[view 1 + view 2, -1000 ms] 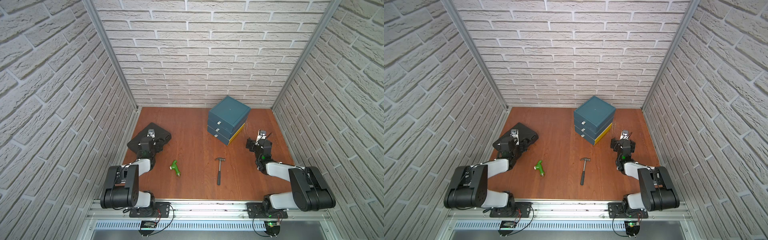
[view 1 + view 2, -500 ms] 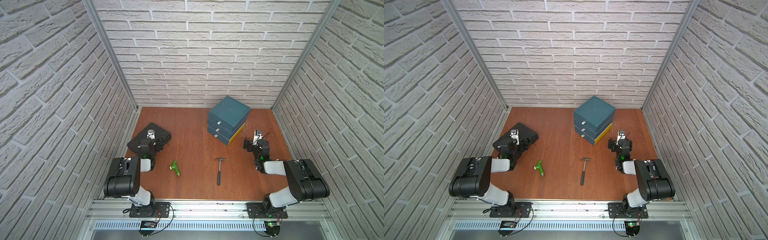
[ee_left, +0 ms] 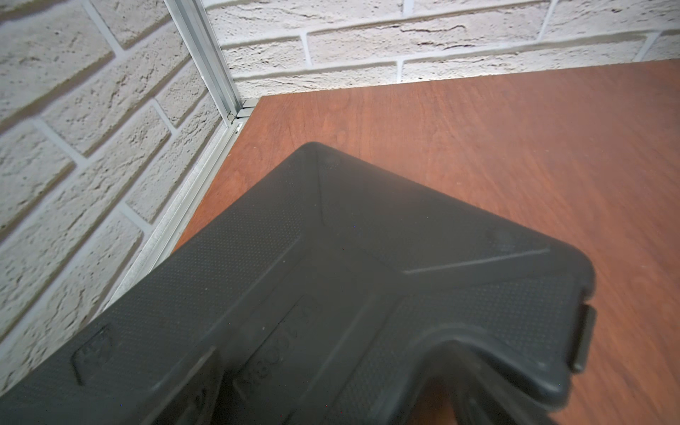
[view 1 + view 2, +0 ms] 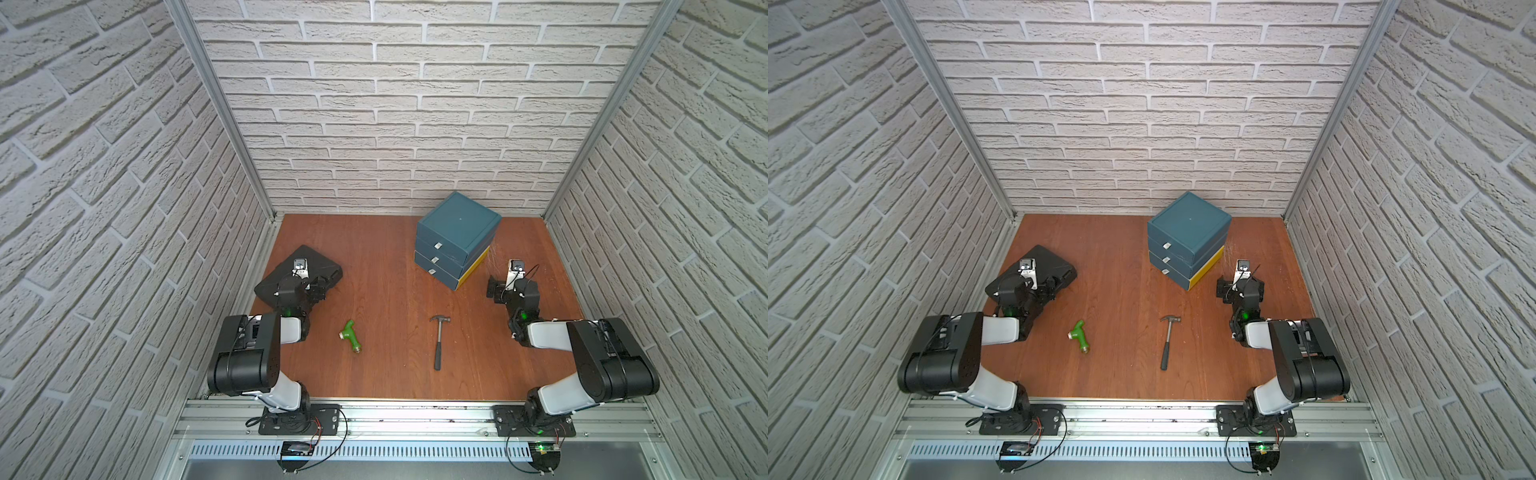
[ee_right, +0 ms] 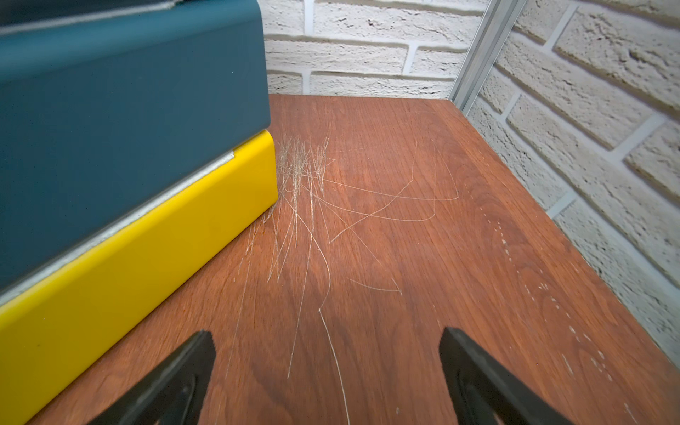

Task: Put the paint cans in the drawer according to color
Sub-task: Reset both arms

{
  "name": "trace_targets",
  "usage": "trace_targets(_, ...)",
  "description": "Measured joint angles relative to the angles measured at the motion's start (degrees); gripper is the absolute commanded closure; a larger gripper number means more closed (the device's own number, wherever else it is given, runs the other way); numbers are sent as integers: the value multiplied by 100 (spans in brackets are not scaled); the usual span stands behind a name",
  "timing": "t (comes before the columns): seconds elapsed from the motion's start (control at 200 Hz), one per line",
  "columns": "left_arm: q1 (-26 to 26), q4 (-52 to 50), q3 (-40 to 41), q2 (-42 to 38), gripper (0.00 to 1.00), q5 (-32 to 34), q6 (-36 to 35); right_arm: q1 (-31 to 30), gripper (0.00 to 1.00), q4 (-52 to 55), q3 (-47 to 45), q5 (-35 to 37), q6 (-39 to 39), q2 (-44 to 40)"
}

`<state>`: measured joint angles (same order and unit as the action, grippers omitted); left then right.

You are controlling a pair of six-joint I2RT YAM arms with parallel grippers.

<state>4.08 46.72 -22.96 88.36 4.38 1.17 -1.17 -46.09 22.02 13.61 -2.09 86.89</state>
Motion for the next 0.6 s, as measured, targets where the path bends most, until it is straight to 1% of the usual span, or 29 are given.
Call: trace_targets(0.6,0,2,0,0,2,2,-2,4,0,2,7,-61,0,2)
